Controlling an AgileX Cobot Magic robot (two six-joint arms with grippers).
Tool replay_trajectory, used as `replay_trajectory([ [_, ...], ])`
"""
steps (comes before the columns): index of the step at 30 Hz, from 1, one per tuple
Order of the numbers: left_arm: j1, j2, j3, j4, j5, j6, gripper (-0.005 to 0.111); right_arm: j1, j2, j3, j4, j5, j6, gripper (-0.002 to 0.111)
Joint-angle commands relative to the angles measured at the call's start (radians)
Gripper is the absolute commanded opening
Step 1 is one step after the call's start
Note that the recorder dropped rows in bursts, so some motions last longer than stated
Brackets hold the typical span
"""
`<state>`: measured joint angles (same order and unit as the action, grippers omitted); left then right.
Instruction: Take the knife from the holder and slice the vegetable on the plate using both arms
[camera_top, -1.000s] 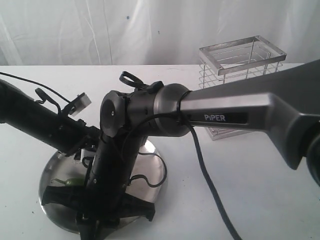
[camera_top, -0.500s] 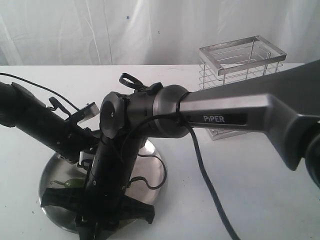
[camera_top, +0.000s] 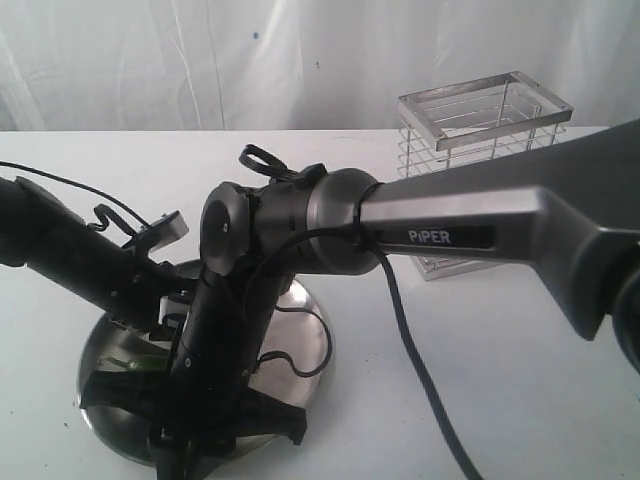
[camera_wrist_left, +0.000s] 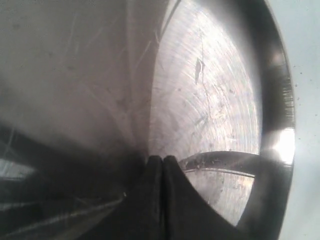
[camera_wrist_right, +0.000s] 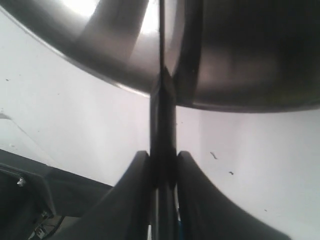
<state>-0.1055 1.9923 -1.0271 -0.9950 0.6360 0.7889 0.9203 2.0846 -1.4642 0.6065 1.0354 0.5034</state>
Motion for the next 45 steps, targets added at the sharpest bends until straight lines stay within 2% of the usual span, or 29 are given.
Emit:
replay_trajectory([
  [1,-0.005,0.094,0.042,0.076,-0.037,0.007,0.0,-0.005,-0.011,0.0,-0.004,-0.007,-0.008,0.0],
  [6,-0.005,0.112,0.031,-0.026,-0.022,0.081,0.0,0.011,-0.011,0.0,-0.015,0.05,-0.008,0.0],
  [15,-0.005,0.114,0.014,-0.028,-0.014,0.089,0.0,0.066,-0.007,0.0,0.0,0.061,-0.002,0.0],
  [21,-0.005,0.114,0.014,-0.028,0.008,0.089,0.0,0.067,-0.003,0.0,0.002,0.058,-0.002,0.0],
  [27,0.006,0.112,0.004,-0.092,0.075,0.106,0.0,0.055,0.034,0.002,0.016,0.055,-0.002,0.0],
  [31,0.049,0.112,-0.04,-0.114,0.161,0.108,0.0,0.053,0.034,0.002,0.023,0.049,-0.002,0.0],
  [36,0.139,0.112,-0.074,-0.173,0.255,0.112,0.0,0.026,0.029,0.0,0.031,0.051,-0.002,0.0],
  [39,0.19,0.112,-0.075,-0.249,0.318,0.168,0.0,0.016,0.019,0.0,0.03,0.048,-0.008,0.0],
  [45,0.224,0.112,-0.075,-0.391,0.462,0.283,0.0,0.016,-0.04,0.0,0.025,0.061,-0.038,0.0],
])
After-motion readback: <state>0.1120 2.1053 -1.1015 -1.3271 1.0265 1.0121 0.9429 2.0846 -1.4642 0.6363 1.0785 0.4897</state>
